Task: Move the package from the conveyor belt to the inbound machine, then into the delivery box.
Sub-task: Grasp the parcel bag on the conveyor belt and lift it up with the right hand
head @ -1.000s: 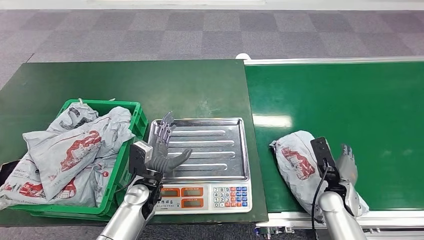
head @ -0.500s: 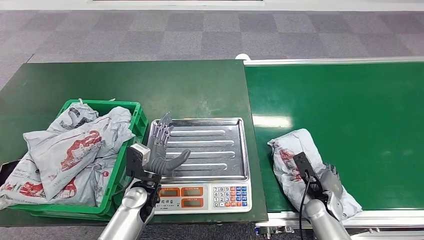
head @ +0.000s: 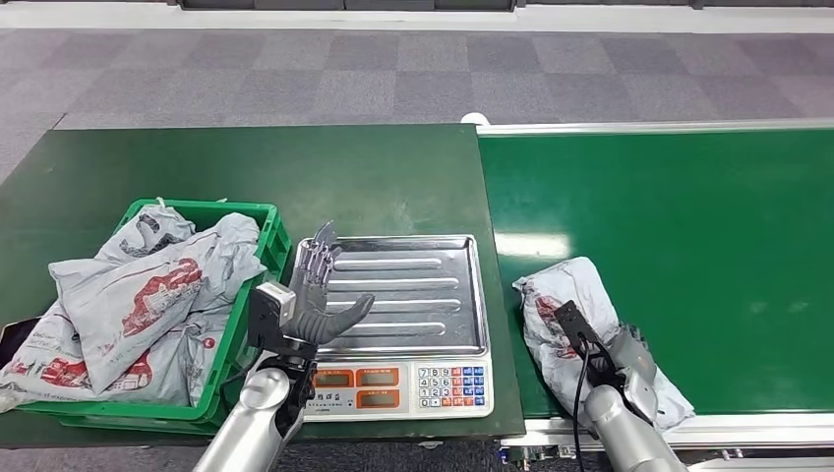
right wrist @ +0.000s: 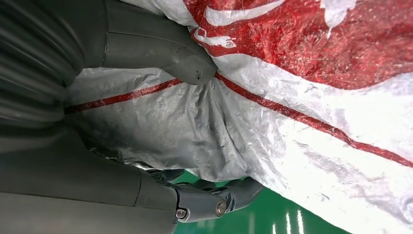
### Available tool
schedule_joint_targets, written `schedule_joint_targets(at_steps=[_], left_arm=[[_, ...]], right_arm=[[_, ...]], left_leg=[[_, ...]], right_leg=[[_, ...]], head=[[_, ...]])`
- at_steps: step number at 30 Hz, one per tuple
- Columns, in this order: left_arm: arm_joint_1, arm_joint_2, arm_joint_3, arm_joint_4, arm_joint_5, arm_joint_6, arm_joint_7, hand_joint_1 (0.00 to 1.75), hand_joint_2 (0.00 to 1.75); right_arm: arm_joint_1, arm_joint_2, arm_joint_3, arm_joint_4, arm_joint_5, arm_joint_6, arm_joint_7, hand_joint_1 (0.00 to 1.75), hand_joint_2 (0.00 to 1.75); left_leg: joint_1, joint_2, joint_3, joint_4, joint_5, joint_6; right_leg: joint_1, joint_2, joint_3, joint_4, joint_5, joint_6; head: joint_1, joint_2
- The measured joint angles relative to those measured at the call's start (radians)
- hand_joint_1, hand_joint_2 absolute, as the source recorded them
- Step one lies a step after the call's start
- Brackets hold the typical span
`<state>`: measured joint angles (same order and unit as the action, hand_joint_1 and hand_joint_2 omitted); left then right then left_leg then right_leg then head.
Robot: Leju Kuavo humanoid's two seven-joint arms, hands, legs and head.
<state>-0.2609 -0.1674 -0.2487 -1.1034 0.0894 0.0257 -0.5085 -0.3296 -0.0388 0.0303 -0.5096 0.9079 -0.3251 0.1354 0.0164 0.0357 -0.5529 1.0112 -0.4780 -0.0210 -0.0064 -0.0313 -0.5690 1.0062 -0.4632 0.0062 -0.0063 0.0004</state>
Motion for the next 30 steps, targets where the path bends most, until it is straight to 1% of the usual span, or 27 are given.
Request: schedule_joint_targets(at_steps=[2,3,6,9,13,17,26,30], left_arm=[[0.0,0.0,0.0,0.0,0.003,0.005,-0.003,0.0,1.75],[0.0,0.0,0.0,-0.002,0.005,0.008,-0.004,0.0,1.75],[0.0,0.002,0.0,-0.012,0.006,0.02,-0.005,0.0,1.75],[0.001,0.004,0.0,-0.031,0.005,0.027,-0.003,0.0,1.75],[0.004,0.004,0.0,-0.054,-0.002,0.029,0.005,0.0,1.75],[0.013,0.005,0.0,-0.067,-0.006,0.03,0.008,0.0,1.75],[0.034,0.008,0.0,-0.08,-0.008,0.032,0.013,0.0,1.75],[0.044,0.009,0.0,-0.09,-0.009,0.037,0.016,0.0,1.75]], right_arm=[[-0.006,0.002,0.0,0.023,-0.019,0.0,-0.034,1.36,1.75],[-0.007,0.003,0.0,0.031,-0.033,0.0,-0.06,1.75,1.75],[-0.009,0.008,-0.005,0.038,-0.081,0.007,-0.137,1.75,1.75],[-0.018,0.016,-0.013,0.029,-0.111,0.03,-0.176,1.75,1.75],[-0.035,0.023,-0.017,0.01,-0.131,0.08,-0.187,1.75,1.75],[-0.042,0.026,-0.017,0.005,-0.149,0.099,-0.201,1.75,1.75],[-0.039,0.036,-0.017,-0.001,-0.152,0.084,-0.201,1.75,1.75],[-0.033,0.037,-0.015,-0.015,-0.143,0.018,-0.209,1.75,1.75]], left_leg=[[0.002,0.0,0.01,0.0,-0.004,0.0],[0.003,0.0,0.012,0.0,-0.007,0.0],[0.004,0.005,0.016,0.0,-0.013,-0.001],[0.005,0.015,0.021,0.0,-0.017,-0.002],[0.005,0.019,0.024,0.0,-0.019,-0.002],[0.005,0.019,0.024,0.0,-0.019,-0.002],[0.005,0.018,0.024,0.0,-0.023,-0.001],[0.004,0.014,0.027,0.0,-0.022,0.0]], right_leg=[[0.001,0.0,0.012,-0.002,-0.004,0.0],[0.002,0.0,0.016,-0.002,-0.005,0.0],[0.002,0.004,0.026,-0.002,-0.008,0.0],[0.002,0.013,0.029,-0.002,-0.009,-0.001],[0.003,0.018,0.029,-0.002,-0.009,-0.001],[0.003,0.017,0.029,-0.002,-0.01,-0.001],[0.002,0.016,0.031,-0.003,-0.014,0.0],[0.001,0.013,0.032,-0.003,-0.014,0.001]], head=[[0.0,0.0],[0.0,0.0],[0.0,0.0],[0.0,0.0],[0.0,0.0],[0.0,0.0],[0.0,0.0],[0.0,0.0]])
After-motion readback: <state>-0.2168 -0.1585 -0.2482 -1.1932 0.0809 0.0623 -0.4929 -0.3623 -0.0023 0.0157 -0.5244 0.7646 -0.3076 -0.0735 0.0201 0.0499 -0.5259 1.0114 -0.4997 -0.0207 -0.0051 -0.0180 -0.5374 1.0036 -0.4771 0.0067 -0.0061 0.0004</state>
